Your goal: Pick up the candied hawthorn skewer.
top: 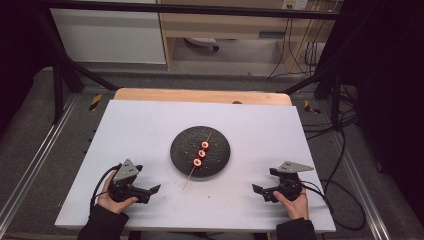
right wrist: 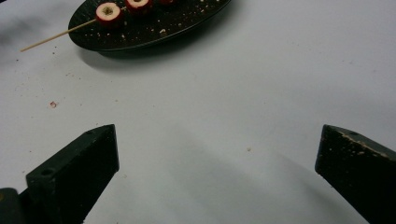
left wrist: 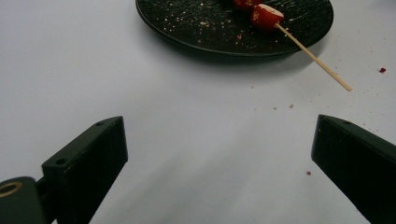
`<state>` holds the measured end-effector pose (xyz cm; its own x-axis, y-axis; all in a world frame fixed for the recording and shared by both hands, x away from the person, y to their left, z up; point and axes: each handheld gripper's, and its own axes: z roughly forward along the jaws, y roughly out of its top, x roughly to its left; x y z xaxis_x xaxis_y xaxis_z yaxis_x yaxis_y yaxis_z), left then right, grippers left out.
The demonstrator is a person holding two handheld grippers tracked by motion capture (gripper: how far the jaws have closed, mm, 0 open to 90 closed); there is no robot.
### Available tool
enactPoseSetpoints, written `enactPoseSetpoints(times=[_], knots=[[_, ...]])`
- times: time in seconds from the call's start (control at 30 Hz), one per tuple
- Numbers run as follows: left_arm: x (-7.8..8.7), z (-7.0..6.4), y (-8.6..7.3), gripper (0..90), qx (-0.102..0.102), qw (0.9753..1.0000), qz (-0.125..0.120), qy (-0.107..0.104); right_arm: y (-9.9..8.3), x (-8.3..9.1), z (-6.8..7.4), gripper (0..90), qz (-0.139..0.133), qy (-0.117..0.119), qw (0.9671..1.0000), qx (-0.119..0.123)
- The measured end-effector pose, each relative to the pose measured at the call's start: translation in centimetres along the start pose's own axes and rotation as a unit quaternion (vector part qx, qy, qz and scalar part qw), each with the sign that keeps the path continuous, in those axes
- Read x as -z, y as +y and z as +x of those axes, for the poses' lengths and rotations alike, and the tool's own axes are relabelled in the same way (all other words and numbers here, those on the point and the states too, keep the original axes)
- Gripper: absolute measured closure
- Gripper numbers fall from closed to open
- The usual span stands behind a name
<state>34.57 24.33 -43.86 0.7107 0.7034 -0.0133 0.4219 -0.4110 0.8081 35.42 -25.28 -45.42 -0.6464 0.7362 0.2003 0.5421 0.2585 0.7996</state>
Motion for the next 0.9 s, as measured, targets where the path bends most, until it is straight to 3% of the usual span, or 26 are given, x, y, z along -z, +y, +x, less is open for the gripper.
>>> enactPoseSetpoints(times=[0.53, 0.9], knots=[[-1.6, -2.1, 2.4, 6.9, 0.022, 0.9996, 0.019, 0.003, 0.0, 0.0, -0.1, 0.6, 0.002, -0.008, 1.0, 0.002], [-3.9, -4.0, 5.8, 15.9, 0.027, 0.9989, 0.038, 0.007, 0.0, 0.0, -0.1, 0.6, 0.007, -0.011, 0.9999, 0.006]])
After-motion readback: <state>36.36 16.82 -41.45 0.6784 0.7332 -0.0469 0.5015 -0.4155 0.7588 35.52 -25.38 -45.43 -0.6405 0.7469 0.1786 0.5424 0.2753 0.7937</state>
